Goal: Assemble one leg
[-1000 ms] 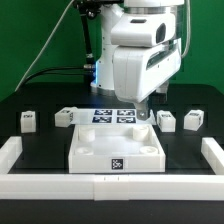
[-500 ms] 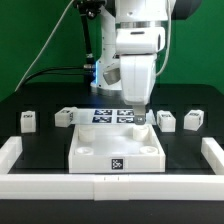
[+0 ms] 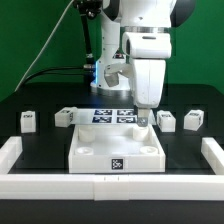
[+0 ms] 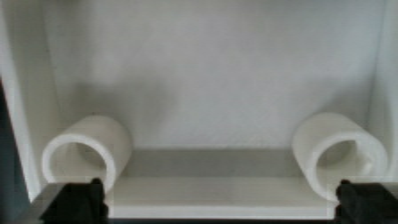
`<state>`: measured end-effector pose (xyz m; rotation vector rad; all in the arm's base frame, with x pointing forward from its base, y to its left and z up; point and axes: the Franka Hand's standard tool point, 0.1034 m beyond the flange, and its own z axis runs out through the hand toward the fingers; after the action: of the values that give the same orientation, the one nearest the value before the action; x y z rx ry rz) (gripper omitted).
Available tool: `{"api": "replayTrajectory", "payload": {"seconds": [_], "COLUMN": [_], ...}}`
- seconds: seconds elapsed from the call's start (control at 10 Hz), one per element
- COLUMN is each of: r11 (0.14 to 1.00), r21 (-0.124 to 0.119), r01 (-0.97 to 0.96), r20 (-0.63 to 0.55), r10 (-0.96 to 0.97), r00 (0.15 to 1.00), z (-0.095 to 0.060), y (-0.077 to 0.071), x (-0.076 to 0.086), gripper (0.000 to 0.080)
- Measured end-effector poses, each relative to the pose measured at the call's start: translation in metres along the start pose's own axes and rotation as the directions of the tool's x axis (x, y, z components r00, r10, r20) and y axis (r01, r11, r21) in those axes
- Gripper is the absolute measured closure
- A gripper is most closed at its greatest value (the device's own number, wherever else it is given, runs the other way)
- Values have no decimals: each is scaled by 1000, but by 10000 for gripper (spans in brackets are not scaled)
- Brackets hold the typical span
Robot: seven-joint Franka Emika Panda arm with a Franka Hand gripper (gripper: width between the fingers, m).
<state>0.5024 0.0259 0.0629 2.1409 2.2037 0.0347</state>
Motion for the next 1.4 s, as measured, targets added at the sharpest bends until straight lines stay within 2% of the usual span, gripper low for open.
{"api": "replayTrajectory", "payload": {"seconds": [0.2,0.3,0.4,0.6,1.0,1.3,1.4], "r11": [999,998,998,999,997,997,997], "r21": [-9,-6,5,28,65,76,75], "r01": [48,67,59,47,41,24,12], "r20": [-5,-13,-17,-20,-36,-36,-36], "r10": [-48,-67,-59,-46,-38,-21,-9], "r00": [999,998,998,999,999,999,999], "z": [5,12,17,24,48,54,54], "y": [-7,-22,-34,-48,-62,-65,-65], "x": [-4,-11,-16,-23,-21,-29,-28], "gripper": [150,150,150,150,150,150,248]}}
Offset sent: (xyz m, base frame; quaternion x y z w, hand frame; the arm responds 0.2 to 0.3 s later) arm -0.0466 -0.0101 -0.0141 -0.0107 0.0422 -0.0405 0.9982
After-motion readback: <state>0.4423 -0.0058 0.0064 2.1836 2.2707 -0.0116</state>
